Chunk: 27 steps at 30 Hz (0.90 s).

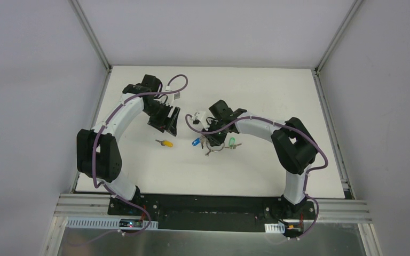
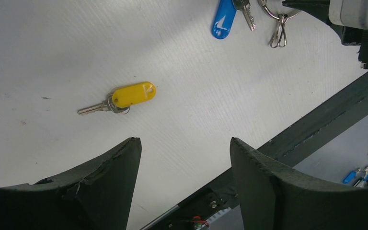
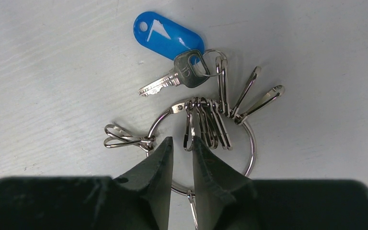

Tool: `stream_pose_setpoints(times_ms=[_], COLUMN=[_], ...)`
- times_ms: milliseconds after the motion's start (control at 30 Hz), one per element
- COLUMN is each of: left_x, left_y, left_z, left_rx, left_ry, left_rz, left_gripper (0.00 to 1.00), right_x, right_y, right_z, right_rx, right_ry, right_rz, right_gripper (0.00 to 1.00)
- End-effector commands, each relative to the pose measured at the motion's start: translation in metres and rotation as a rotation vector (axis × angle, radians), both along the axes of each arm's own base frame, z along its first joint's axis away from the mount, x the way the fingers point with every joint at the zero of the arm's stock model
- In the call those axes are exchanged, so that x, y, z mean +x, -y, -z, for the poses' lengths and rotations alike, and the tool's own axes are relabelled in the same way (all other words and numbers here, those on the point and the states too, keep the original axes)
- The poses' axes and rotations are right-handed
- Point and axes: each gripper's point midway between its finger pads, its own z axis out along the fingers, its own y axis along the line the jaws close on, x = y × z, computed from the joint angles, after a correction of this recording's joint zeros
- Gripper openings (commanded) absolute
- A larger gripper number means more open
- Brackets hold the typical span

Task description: Put the keys on the keyring

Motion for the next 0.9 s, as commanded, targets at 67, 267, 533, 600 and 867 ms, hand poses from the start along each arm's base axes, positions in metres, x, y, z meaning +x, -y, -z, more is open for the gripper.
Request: stream_pose_setpoints(times_ms=[67,267,533,600,867], left_x=[-0.003,-0.003,-0.003,-0.002,0.006], left_y=[-0.002,-0.002,-0.002,-0.002,-0.007], left_z=[-0.006,-0.005,-0.006,-0.006,-0.014], left_rx=[-0.017,-0.021,-0.025,-0.023,-0.006], left_ry=[-0.009,-0.013,-0.014,-0.015,0.035], left_rz=[0.003,0.001,0.0,-0.002,-0.009], left_gripper=[0.69,0.69,0.69,0.69,0.71], right_x=[0.003,0.007,0.009,0.009,0.001], right_y=[-0.007,-0.008,-0.008,-0.008,-0.007], right_z=[-0.005,-0.001,-0.009,-0.015,-0.05], right_rx=[0.015,0.013,0.014,0.018,0.05], right_ry=[-0.001,0.005,0.023,0.03,0.023], right_rz=[-0.021,-0.002,0.01,0.009,-0.007], right_gripper=[0.24,0.21,0.05,0.03,0.0])
